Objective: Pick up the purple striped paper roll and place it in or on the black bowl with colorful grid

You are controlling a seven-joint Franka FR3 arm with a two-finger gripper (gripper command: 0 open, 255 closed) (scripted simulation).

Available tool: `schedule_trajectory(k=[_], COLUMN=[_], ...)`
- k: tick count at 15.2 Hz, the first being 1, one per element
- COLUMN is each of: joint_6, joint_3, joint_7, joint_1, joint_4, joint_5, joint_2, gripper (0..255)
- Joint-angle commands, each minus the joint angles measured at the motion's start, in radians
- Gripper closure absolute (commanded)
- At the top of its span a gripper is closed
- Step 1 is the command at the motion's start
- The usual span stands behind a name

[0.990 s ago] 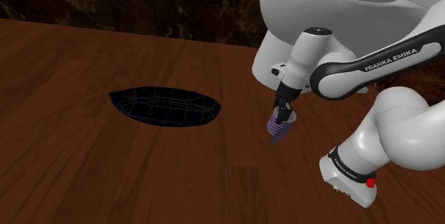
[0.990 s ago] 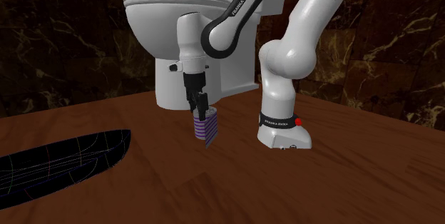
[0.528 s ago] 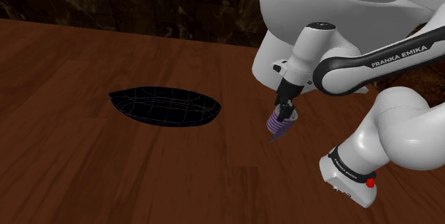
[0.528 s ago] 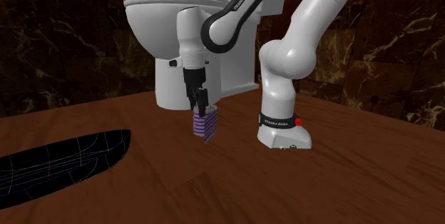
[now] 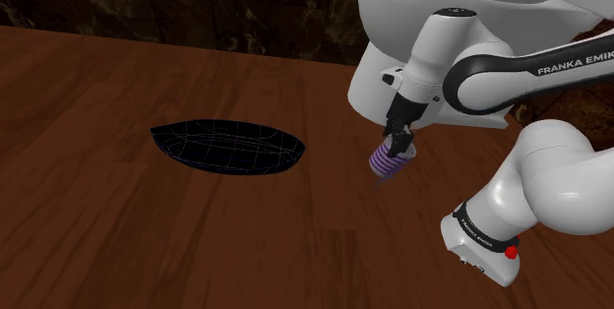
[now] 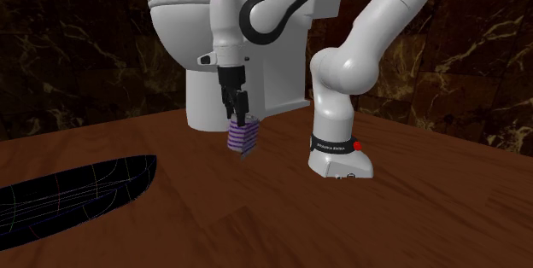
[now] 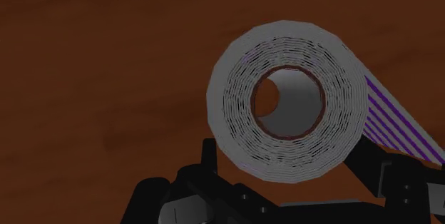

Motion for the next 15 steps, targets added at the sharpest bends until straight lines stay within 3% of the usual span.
schedule_trajectory(k=[1, 15], joint_6=[-0.045, -0.288], joint_3=[0.005, 0.033], joint_7=[0.001, 0.003], joint_1=[0.0, 0.008], joint_4=[0.015, 0.154], joint_5=[0.003, 0.028], joint_2=[-0.03, -0.134], gripper=[255, 255])
